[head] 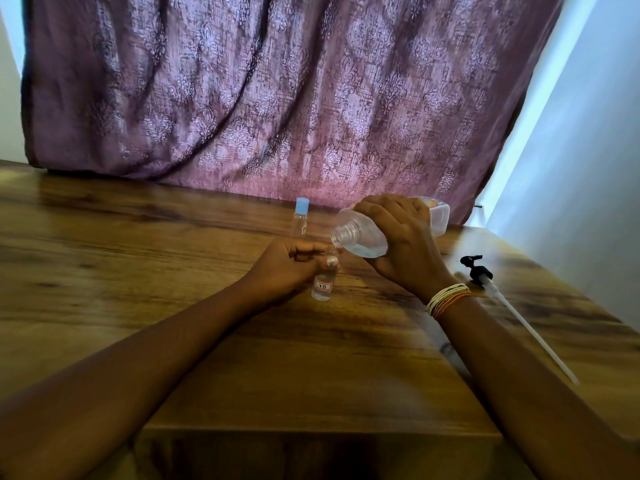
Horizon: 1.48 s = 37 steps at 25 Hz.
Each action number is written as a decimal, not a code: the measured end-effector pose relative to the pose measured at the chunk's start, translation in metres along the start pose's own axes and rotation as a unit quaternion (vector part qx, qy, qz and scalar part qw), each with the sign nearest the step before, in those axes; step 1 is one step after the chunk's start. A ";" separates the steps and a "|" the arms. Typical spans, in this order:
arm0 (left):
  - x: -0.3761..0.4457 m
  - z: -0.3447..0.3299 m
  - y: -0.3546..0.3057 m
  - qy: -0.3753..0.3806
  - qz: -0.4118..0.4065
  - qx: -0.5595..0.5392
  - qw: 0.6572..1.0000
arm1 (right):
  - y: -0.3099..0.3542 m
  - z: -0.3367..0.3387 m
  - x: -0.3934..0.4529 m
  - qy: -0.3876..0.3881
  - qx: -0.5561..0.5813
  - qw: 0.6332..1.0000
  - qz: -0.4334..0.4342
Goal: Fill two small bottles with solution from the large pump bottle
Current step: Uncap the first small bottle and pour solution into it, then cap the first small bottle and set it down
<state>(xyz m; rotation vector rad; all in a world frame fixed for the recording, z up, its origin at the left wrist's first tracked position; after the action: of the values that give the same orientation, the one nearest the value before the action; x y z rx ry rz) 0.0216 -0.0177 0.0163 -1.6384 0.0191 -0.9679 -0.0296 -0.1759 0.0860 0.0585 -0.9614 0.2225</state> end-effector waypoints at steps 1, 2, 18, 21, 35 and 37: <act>0.000 0.001 0.002 -0.004 0.002 -0.002 1.000 | 0.001 0.001 0.000 -0.001 0.011 1.000 -0.004; 0.000 0.002 0.003 -0.006 0.005 -0.006 1.000 | 0.002 0.002 0.000 -0.003 0.026 1.000 -0.012; -0.001 0.007 0.005 0.034 0.041 0.080 0.995 | -0.095 -0.003 0.018 -0.002 0.400 0.794 -0.458; 0.000 0.012 0.008 0.023 0.048 0.109 0.993 | -0.101 -0.012 0.018 0.014 0.411 0.784 -0.465; 0.004 0.038 0.002 -0.016 0.068 0.142 0.987 | 0.013 -0.048 0.002 0.185 0.146 0.956 -0.177; 0.004 0.043 0.003 -0.018 0.074 0.154 0.985 | 0.020 -0.066 -0.003 0.292 0.127 0.932 -0.172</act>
<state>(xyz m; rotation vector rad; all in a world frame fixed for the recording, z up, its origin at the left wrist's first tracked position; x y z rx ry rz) 0.0510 0.0140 0.0172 -1.3487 -0.0319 -0.7838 0.0179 -0.1475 0.0446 0.3754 -0.3124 0.0298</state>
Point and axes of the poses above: each hand's wrist, its own x-axis towards the middle knuckle, its own z-axis out of the back of the hand, y = z × x, the point moved 6 cm from there along x, towards the middle knuckle, and after that the axes turned 14 degrees about -z, right-handed, at the moved point
